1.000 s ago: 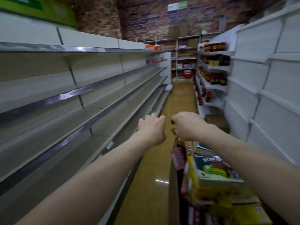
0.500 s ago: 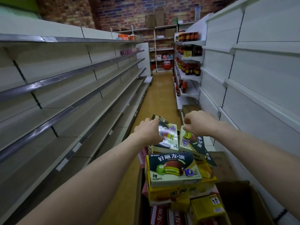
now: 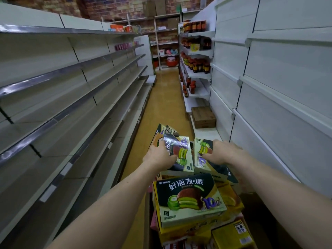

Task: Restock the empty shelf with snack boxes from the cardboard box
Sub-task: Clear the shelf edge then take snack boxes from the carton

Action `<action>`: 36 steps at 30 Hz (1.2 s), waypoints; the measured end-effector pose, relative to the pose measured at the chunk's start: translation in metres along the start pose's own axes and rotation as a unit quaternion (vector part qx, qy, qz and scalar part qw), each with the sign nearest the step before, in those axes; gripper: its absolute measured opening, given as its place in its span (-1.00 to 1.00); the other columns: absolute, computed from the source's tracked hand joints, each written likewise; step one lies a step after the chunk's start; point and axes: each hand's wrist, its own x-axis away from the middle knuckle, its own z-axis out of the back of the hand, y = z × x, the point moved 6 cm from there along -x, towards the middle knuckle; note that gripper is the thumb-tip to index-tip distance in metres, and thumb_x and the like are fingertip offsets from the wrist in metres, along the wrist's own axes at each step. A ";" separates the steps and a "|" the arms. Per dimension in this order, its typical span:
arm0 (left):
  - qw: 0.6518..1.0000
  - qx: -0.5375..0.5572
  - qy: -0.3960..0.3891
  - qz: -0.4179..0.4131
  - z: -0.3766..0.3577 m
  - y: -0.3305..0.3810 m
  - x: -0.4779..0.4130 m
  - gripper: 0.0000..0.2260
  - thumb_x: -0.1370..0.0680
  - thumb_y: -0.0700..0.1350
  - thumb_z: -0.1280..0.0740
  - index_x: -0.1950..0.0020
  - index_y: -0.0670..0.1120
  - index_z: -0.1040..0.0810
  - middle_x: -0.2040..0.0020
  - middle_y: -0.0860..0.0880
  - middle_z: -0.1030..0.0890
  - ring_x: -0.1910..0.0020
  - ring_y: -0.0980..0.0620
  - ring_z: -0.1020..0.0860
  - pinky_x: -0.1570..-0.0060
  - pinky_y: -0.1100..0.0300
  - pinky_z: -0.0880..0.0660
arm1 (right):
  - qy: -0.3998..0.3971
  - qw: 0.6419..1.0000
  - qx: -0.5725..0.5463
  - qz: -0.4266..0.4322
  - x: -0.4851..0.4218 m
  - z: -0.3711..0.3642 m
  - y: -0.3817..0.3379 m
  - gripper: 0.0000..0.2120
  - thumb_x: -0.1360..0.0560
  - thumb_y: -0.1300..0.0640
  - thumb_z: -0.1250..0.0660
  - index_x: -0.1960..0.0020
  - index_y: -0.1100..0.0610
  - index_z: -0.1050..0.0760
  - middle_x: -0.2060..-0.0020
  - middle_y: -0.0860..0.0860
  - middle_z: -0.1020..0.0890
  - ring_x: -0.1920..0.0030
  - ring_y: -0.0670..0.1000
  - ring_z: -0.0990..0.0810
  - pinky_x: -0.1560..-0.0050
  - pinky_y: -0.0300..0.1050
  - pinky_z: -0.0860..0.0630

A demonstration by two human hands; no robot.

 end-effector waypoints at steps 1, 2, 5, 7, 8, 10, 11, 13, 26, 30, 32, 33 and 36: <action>1.000 0.000 0.000 0.006 -0.002 -0.002 -0.004 -0.31 -0.52 0.24 -0.28 -0.53 0.01 -0.11 -0.33 -0.17 -0.41 -0.25 -0.17 -0.45 -0.16 -0.06 -0.48 | -0.005 1.000 -0.007 -0.011 -0.004 -0.004 0.000 -0.43 -0.48 -0.29 -0.24 -0.28 0.11 -0.33 -0.04 0.04 -0.55 -0.07 0.08 -0.52 -0.06 -0.01 -0.50; 1.000 0.008 -0.004 0.010 -0.003 -0.004 -0.008 -0.33 -0.51 0.25 -0.28 -0.51 0.01 -0.14 -0.28 -0.15 -0.46 -0.21 -0.16 -0.48 -0.15 -0.06 -0.50 | -0.011 1.000 -0.013 -0.021 -0.008 -0.008 0.000 -0.37 -0.47 -0.32 -0.24 -0.33 0.11 -0.30 -0.05 0.04 -0.54 -0.08 0.09 -0.52 -0.10 0.01 -0.50; 0.996 0.076 -0.034 0.023 -0.009 -0.007 -0.017 -0.42 -0.51 0.20 -0.30 -0.42 -0.03 -0.24 -0.14 -0.07 -0.55 -0.10 -0.10 -0.54 -0.13 -0.07 -0.53 | -0.041 0.997 -0.026 -0.052 -0.020 -0.020 0.000 -0.11 -0.42 -0.41 -0.21 -0.50 0.16 -0.09 -0.29 0.12 -0.47 -0.24 0.15 -0.48 -0.24 0.08 -0.45; 0.990 0.127 -0.044 0.037 -0.012 -0.009 -0.022 -0.43 -0.50 0.19 -0.32 -0.39 -0.06 -0.28 -0.11 -0.07 -0.56 -0.06 -0.09 -0.57 -0.12 -0.06 -0.55 | -0.067 0.994 -0.043 -0.069 -0.026 -0.028 0.000 0.01 -0.40 -0.44 -0.19 -0.55 0.19 0.08 -0.42 0.16 -0.35 -0.35 0.19 -0.39 -0.32 0.10 -0.39; 0.988 0.145 -0.042 0.039 -0.013 -0.010 -0.025 -0.45 -0.50 0.18 -0.33 -0.37 -0.07 -0.29 -0.10 -0.07 -0.57 -0.04 -0.08 -0.58 -0.10 -0.05 -0.56 | -0.078 0.993 -0.048 -0.074 -0.028 -0.031 -0.001 0.04 -0.40 -0.44 -0.19 -0.56 0.20 0.13 -0.45 0.17 -0.31 -0.38 0.20 -0.36 -0.35 0.11 -0.36; 0.986 0.157 -0.033 0.043 -0.014 -0.012 -0.029 -0.51 -0.51 0.17 -0.33 -0.31 -0.07 -0.33 -0.06 -0.05 -0.57 0.01 -0.05 -0.60 -0.08 -0.02 -0.57 | -0.095 0.991 -0.055 -0.083 -0.032 -0.038 -0.002 0.07 -0.39 -0.44 -0.22 -0.56 0.21 0.17 -0.48 0.17 -0.26 -0.42 0.21 -0.32 -0.38 0.11 -0.33; 0.986 0.157 -0.027 0.043 -0.013 -0.013 -0.031 -0.54 -0.51 0.17 -0.34 -0.27 -0.06 -0.34 -0.04 -0.04 -0.58 0.02 -0.04 -0.60 -0.07 -0.02 -0.58 | -0.102 0.989 -0.059 -0.087 -0.034 -0.040 -0.003 0.09 -0.39 -0.44 -0.23 -0.56 0.21 0.18 -0.49 0.17 -0.25 -0.43 0.21 -0.31 -0.39 0.11 -0.32; 0.984 0.171 -0.025 0.040 -0.014 -0.014 -0.035 -0.61 -0.51 0.15 -0.36 -0.17 -0.06 -0.39 0.00 -0.03 -0.58 0.01 -0.05 -0.61 -0.06 -0.03 -0.58 | -0.112 0.987 -0.071 -0.093 -0.036 -0.043 -0.004 0.12 -0.37 -0.45 -0.25 -0.55 0.21 0.19 -0.49 0.17 -0.24 -0.43 0.21 -0.30 -0.40 0.11 -0.30; 0.928 0.364 -0.044 0.062 -0.006 -0.016 -0.034 -0.74 -0.55 0.06 -0.36 0.08 -0.14 -0.50 0.20 -0.08 -0.63 0.29 0.06 -0.63 0.34 0.17 -0.52 | -0.044 0.992 -0.109 -0.056 -0.036 -0.020 -0.002 0.05 -0.39 -0.37 -0.25 -0.53 0.31 0.10 -0.36 0.19 -0.40 -0.30 0.18 -0.44 -0.27 0.06 -0.44; 0.913 0.402 -0.029 0.067 -0.002 -0.014 -0.031 -0.76 -0.56 0.04 -0.35 -0.02 -0.12 -0.47 -0.01 -0.16 -0.65 -0.01 -0.13 -0.66 0.15 0.06 -0.57 | 0.026 0.995 -0.100 -0.013 -0.028 0.009 -0.009 -0.01 -0.39 -0.36 -0.27 -0.53 0.25 0.01 -0.31 0.19 -0.43 -0.26 0.18 -0.46 -0.19 0.02 -0.48; 0.904 0.420 -0.027 0.077 0.002 -0.016 -0.030 -0.73 -0.56 0.03 -0.36 -0.10 -0.13 -0.44 0.03 -0.13 -0.65 0.10 -0.06 -0.66 0.31 0.16 -0.55 | 0.053 0.993 -0.102 0.005 -0.024 0.023 -0.015 0.00 -0.32 -0.40 -0.27 -0.50 0.22 -0.06 -0.25 0.18 -0.46 -0.19 0.17 -0.50 -0.14 0.08 -0.52; 0.898 0.431 -0.026 0.083 0.004 -0.017 -0.029 -0.70 -0.55 0.01 -0.37 -0.14 -0.13 -0.41 0.03 -0.12 -0.64 0.13 -0.03 -0.66 0.35 0.17 -0.53 | 0.063 0.992 -0.105 0.013 -0.021 0.029 -0.019 0.05 -0.25 -0.44 -0.25 -0.49 0.19 -0.07 -0.23 0.18 -0.47 -0.15 0.17 -0.52 -0.11 0.10 -0.54; 0.872 0.476 -0.032 0.108 0.008 -0.019 -0.028 -0.62 -0.51 -0.06 -0.43 -0.21 -0.16 -0.36 0.01 -0.16 -0.62 0.13 -0.05 -0.65 0.27 0.09 -0.58 | 0.083 0.989 -0.115 0.051 -0.011 0.045 -0.035 0.10 -0.12 -0.49 -0.21 -0.46 0.15 -0.10 -0.19 0.17 -0.46 -0.12 0.18 -0.53 -0.08 0.14 -0.55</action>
